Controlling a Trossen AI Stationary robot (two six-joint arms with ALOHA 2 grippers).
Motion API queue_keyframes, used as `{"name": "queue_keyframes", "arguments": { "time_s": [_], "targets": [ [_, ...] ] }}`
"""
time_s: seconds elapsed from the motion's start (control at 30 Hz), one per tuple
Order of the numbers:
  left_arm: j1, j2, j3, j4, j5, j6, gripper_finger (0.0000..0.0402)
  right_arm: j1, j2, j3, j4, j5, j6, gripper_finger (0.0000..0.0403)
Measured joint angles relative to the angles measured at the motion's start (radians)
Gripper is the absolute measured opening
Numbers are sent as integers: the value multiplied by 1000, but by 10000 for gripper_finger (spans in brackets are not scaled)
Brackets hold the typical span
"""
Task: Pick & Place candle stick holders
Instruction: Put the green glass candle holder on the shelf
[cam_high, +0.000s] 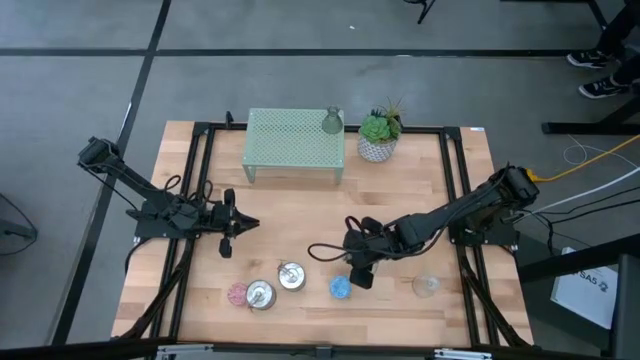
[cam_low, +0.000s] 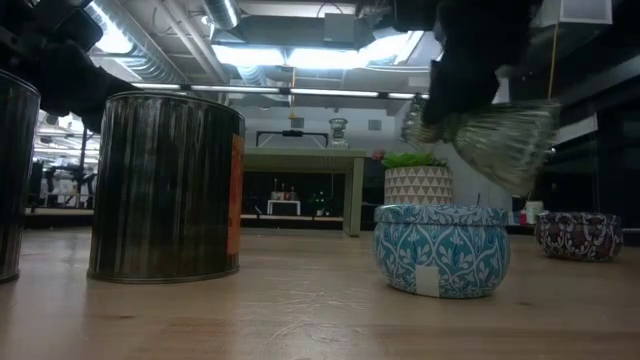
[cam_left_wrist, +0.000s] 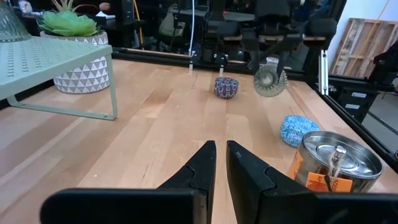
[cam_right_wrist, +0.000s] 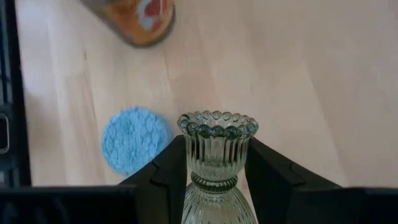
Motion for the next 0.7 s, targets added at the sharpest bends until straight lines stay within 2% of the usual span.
{"name": "queue_keyframes", "arguments": {
  "time_s": [0.23, 0.33, 0.6, 0.7],
  "targets": [
    [0, 0, 0, -3, 17, 0, 31, -38, -23, 0, 48, 59, -72, 135],
    [0, 0, 0, -7, 16, 0, 31, -60, -25, 1, 125, 92, -125, 135],
    [0, 0, 0, -15, 22, 0, 31, -142, -27, 0, 329, 95, -265, 135],
    [0, 0, 0, -15, 22, 0, 31, -172, -27, 0, 416, 136, -321, 135]
  ]
}}
